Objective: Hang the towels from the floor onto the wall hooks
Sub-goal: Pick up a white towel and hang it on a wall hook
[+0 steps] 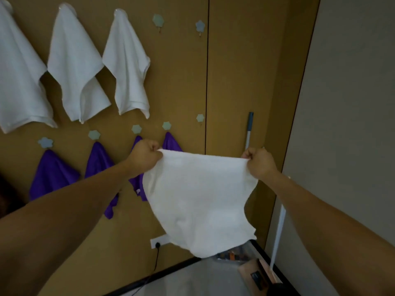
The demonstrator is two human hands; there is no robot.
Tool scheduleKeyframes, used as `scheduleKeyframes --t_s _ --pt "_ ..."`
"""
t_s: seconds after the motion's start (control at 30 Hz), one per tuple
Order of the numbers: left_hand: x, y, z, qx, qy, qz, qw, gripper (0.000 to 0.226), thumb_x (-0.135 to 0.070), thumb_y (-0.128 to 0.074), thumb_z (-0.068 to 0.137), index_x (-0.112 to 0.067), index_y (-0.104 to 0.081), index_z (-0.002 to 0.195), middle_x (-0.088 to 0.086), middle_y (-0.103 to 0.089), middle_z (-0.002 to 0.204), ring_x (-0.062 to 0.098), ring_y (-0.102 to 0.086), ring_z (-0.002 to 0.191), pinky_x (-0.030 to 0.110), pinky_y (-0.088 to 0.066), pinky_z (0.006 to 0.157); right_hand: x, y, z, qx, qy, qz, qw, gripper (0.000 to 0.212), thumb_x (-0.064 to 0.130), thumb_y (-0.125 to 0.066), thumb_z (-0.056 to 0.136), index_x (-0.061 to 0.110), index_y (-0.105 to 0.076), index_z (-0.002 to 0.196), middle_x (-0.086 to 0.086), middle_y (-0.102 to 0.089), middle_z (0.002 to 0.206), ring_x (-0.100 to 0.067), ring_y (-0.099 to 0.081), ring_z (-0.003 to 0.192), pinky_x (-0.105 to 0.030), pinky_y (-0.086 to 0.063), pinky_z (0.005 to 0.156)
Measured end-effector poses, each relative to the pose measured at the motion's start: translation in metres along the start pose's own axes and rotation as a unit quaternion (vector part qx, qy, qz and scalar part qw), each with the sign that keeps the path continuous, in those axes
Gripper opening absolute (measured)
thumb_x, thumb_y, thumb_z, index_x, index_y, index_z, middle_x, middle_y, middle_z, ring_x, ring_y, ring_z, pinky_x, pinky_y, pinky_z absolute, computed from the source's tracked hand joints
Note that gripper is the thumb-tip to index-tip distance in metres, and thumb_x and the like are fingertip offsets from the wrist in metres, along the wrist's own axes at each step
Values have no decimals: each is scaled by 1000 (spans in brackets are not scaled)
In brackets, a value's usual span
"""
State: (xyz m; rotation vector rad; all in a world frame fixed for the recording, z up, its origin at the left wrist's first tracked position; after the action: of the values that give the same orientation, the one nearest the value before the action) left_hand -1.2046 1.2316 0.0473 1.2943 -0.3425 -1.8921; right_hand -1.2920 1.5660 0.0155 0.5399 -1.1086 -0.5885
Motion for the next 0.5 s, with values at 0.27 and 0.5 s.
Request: scheduleKeyframes --t_s 0.27,0.5 --pt "-13 33 68 -109 -44 -115 986 30 7 -41 89 -17 -58 89 -12 -53 80 5 -51 74 -5 -35 56 58 -21 76 0 -18 178 984 26 20 -44 93 15 -57 71 -3 -57 79 -17 -52 74 -33 -40 72" --pt "-9 42 135 72 -60 -58 994 36 -56 -69 77 -28 -67 100 -19 -62 95 -7 -57 83 3 -39 61 125 -37 121 40 68 88 993 59 66 -75 62 14 -67 91 2 -71 83 -12 -67 70 -19 -49 55"
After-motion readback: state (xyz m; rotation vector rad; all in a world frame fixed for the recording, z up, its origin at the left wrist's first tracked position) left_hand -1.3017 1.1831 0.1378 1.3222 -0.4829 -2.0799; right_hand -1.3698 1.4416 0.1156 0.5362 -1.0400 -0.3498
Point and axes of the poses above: each hand's wrist, its own z-axis towards the middle knuckle, its own y-axis out of the back of the hand, x = y × z, the point moved 8 cm from there along z, towards the middle knuckle
